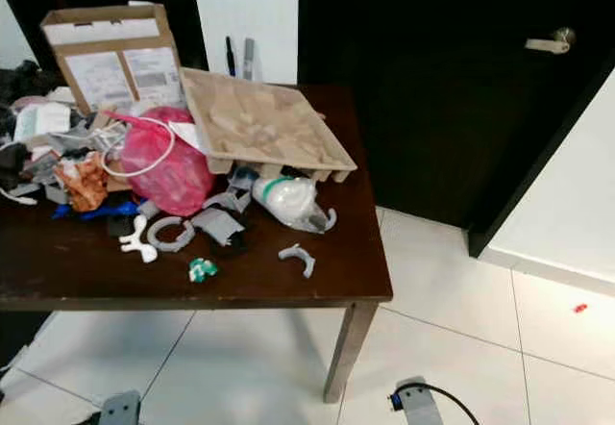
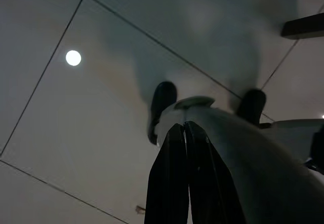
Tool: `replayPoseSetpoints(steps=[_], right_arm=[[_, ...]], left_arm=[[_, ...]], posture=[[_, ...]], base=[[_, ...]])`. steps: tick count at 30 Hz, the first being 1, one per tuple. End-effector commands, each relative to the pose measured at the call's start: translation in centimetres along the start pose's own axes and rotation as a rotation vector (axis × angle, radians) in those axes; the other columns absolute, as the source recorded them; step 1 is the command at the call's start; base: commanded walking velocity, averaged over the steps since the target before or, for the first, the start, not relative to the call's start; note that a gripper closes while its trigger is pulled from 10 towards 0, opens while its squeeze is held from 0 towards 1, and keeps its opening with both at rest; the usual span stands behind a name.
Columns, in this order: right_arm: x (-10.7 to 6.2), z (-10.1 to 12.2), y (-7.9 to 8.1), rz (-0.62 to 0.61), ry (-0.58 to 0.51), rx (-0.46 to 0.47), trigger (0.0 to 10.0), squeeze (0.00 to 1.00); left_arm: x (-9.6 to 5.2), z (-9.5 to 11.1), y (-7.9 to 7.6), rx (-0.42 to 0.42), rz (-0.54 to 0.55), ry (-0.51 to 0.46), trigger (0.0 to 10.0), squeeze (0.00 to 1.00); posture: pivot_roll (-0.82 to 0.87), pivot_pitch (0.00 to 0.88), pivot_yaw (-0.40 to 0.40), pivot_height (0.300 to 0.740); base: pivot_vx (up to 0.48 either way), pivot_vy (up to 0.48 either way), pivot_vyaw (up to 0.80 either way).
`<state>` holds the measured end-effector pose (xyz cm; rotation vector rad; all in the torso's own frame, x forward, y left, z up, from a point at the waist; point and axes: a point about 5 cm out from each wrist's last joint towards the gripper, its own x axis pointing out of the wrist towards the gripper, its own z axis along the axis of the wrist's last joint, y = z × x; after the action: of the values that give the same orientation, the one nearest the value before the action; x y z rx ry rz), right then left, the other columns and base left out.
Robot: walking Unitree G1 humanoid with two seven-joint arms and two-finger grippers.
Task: Picking trash to rubbish bin
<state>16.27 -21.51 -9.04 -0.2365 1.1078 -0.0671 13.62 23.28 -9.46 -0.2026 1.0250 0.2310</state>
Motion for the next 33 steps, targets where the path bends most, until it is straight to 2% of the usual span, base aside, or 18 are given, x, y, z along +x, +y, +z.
replayPoseSetpoints(steps=[1, 2, 4, 5, 8, 12, 13, 21, 23, 28, 30, 32, 33], right_arm=[[0.0, 0.8, -2.2, -0.129, -0.025, 0.116, 10.0, 0.0], [0.0, 0.8, -2.2, -0.129, -0.025, 0.116, 10.0, 0.0], [-0.2, 1.9, -4.7, -0.26, -0.059, 0.268, 10.0, 0.0], [-0.3, 2.8, -5.7, -0.301, -0.09, 0.312, 10.0, 0.0], [-0.7, 5.5, -7.7, -0.357, -0.176, 0.335, 10.0, 0.0], [-1.0, 7.1, -8.5, -0.376, -0.23, 0.34, 10.0, 0.0], [-1.2, 7.6, -9.1, -0.395, -0.246, 0.352, 10.0, 1.0], [-1.9, 9.8, -10.6, -0.436, -0.336, 0.454, 10.0, 1.0], [-2.7, 12.1, -11.5, -0.43, -0.434, 0.531, 10.0, 1.0], [-3.7, 15.1, -12.2, -0.397, -0.56, 0.588, 10.0, 1.0], [-4.5, 17.4, -12.2, -0.338, -0.654, 0.609, 10.0, 1.0], [-5.9, 20.9, -11.6, -0.215, -0.798, 0.621, 10.0, 1.0], [-5.9, 20.9, -11.6, -0.215, -0.798, 0.621, 10.0, 1.0]], left_arm=[[-0.1, -0.7, -0.2, -0.007, 0.0, 0.013, 10.0, 0.0], [-0.1, -0.7, -0.2, -0.007, 0.0, 0.013, 10.0, 0.0], [-0.1, -0.7, -0.3, -0.011, -0.002, 0.009, 10.0, 0.0], [-0.1, -0.7, -0.3, -0.015, -0.004, 0.006, 10.0, 0.0], [-0.1, -0.7, -0.3, -0.018, -0.008, 0.003, 10.0, 0.0], [-0.1, -0.7, -0.3, -0.021, -0.01, 0.001, 10.0, 0.0], [-0.1, -0.6, -0.4, -0.026, -0.012, -0.003, 10.0, 0.0], [-0.1, -0.6, -0.4, -0.034, -0.014, -0.009, 10.0, 0.0], [-0.1, -0.6, -0.3, -0.035, -0.015, -0.007, 10.0, 0.0], [-0.1, -0.7, -0.2, -0.035, -0.015, -0.004, 10.0, 0.0], [-0.1, -0.8, -0.2, -0.034, -0.015, -0.004, 10.0, 0.0], [-0.1, -0.7, -0.2, -0.036, -0.016, -0.007, 10.0, 0.0], [-0.1, -0.7, -0.2, -0.036, -0.016, -0.007, 10.0, 0.0]], posture=[[0.14, 0.086, -0.061, 0.74], [0.14, 0.086, -0.061, 0.74], [0.14, 0.09, -0.061, 0.74], [0.14, 0.092, -0.059, 0.74], [0.14, 0.092, -0.06, 0.74], [0.14, 0.089, -0.062, 0.74], [0.14, 0.089, -0.066, 0.74], [0.15, 0.091, -0.067, 0.74], [0.15, 0.092, -0.064, 0.74], [0.15, 0.096, -0.064, 0.74], [0.15, 0.099, -0.066, 0.74], [0.16, 0.102, -0.068, 0.74], [0.16, 0.102, -0.068, 0.74]], base=[[0.0, 0.0, 0.0], [0.0, 0.0, 0.0], [0.0, 0.0, 0.0], [0.0, 0.0, 0.0], [0.0, 0.0, 0.0], [0.0, 0.0, 0.0], [0.0, 0.0, 0.0], [0.0, 0.0, 0.0], [0.0, 0.0, 0.0], [0.0, 0.0, 0.0], [0.0, 0.0, 0.0], [0.0, 0.0, 0.0], [0.0, 0.0, 0.0]])
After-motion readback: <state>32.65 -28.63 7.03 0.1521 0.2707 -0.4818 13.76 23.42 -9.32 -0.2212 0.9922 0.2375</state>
